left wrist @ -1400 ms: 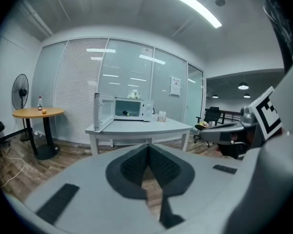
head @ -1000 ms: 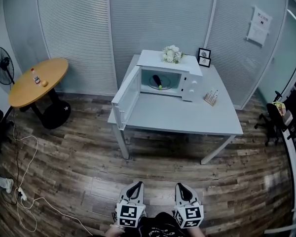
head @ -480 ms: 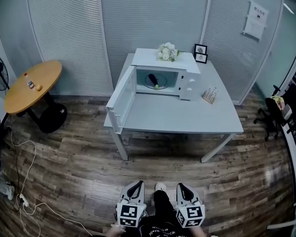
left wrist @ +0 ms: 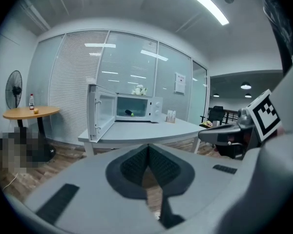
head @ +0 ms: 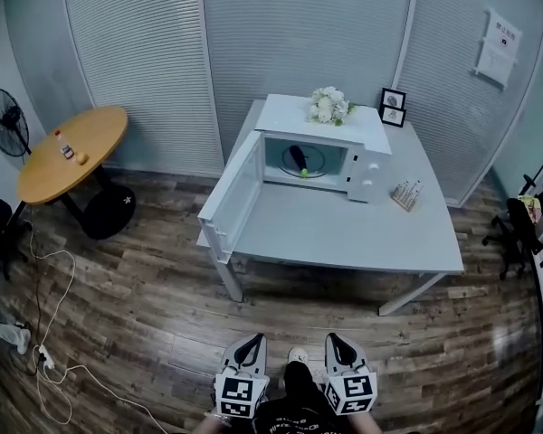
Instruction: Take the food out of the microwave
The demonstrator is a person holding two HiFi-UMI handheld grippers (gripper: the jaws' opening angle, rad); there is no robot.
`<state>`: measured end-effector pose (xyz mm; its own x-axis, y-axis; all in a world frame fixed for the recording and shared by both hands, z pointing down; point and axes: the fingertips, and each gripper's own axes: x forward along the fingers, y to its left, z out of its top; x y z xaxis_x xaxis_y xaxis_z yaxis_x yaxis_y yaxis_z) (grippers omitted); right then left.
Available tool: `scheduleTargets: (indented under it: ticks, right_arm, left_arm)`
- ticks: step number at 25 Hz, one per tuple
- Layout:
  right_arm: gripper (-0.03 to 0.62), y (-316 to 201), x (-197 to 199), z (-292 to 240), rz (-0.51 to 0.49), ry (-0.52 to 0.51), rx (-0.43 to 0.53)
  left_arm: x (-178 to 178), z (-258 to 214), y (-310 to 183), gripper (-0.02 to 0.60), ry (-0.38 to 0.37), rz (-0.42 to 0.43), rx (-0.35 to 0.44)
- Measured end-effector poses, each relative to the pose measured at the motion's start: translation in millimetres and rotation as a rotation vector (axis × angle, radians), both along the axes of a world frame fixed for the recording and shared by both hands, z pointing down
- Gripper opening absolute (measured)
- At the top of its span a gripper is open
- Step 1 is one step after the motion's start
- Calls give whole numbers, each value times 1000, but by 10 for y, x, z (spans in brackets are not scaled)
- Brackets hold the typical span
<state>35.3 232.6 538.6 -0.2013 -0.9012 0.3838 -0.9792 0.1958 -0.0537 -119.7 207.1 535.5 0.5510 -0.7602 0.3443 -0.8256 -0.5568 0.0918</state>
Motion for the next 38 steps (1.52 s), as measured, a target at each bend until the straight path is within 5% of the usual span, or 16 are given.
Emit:
scheduleTargets:
  ticks: [22, 38]
  right_arm:
    - [5, -1367, 787, 35, -101, -23, -1]
    - [5, -1773, 1187, 52, -101, -50, 11]
  left_arm:
    - [781, 52, -1217, 8, -15, -108, -26]
    - [1194, 35, -1613, 8, -38, -109, -13]
